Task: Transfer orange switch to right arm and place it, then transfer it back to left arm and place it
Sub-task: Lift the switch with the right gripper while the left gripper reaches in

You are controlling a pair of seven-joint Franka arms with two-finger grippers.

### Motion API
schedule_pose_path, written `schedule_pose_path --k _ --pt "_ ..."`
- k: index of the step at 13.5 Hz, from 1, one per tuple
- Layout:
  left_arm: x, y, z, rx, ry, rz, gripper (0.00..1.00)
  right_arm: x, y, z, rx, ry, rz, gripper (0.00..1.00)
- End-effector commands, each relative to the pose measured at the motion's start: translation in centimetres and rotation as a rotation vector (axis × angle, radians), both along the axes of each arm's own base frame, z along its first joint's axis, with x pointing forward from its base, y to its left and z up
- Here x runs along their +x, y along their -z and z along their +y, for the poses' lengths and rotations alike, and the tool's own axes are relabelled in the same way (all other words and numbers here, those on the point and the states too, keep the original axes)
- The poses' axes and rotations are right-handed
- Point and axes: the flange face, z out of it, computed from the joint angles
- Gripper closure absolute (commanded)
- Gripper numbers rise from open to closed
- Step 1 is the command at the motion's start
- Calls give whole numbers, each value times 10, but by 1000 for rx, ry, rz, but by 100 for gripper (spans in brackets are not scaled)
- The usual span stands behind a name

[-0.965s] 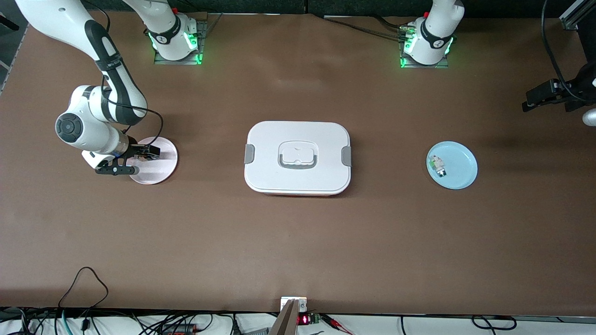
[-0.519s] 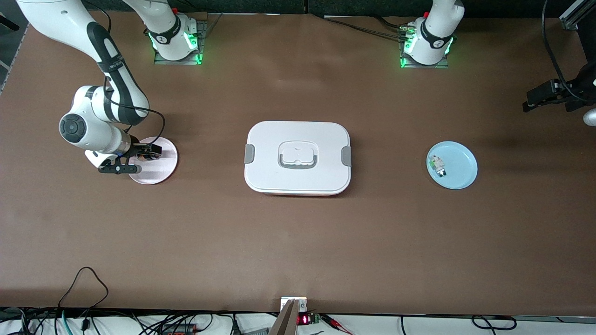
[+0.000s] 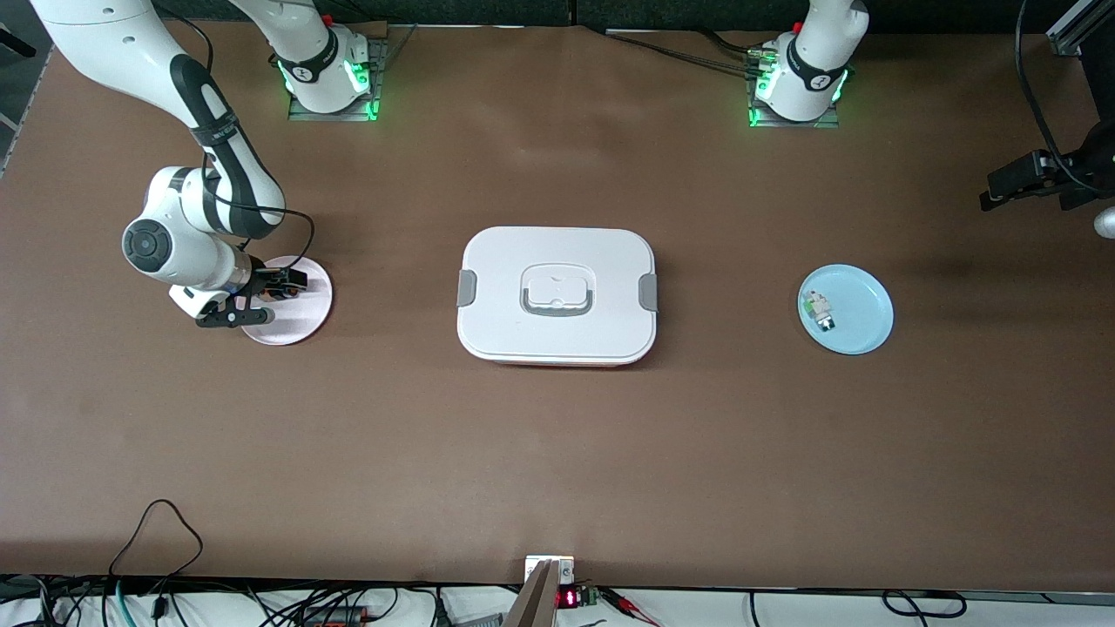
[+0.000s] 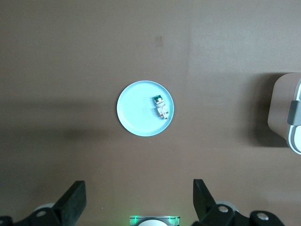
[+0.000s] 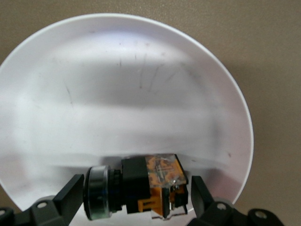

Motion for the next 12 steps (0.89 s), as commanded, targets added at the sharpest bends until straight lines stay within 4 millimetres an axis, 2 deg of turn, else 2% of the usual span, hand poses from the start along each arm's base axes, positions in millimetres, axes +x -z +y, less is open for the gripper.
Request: schedule_pose_path --k 1,2,7,10,12 --pt "0 -2 -1 -22 13 0 0 -2 2 1 18 -13 -6 1" --pt "-1 -2 -1 -22 11 2 0 -2 2 1 18 -15 -7 4" --pt "-1 -2 -3 -23 16 3 0 3 -8 18 42 -108 -22 55" --pt "-1 -2 -4 -23 17 8 0 7 -17 24 47 -134 -40 64" --pt "-1 -2 -4 -23 16 6 0 14 -44 41 57 -164 -74 66"
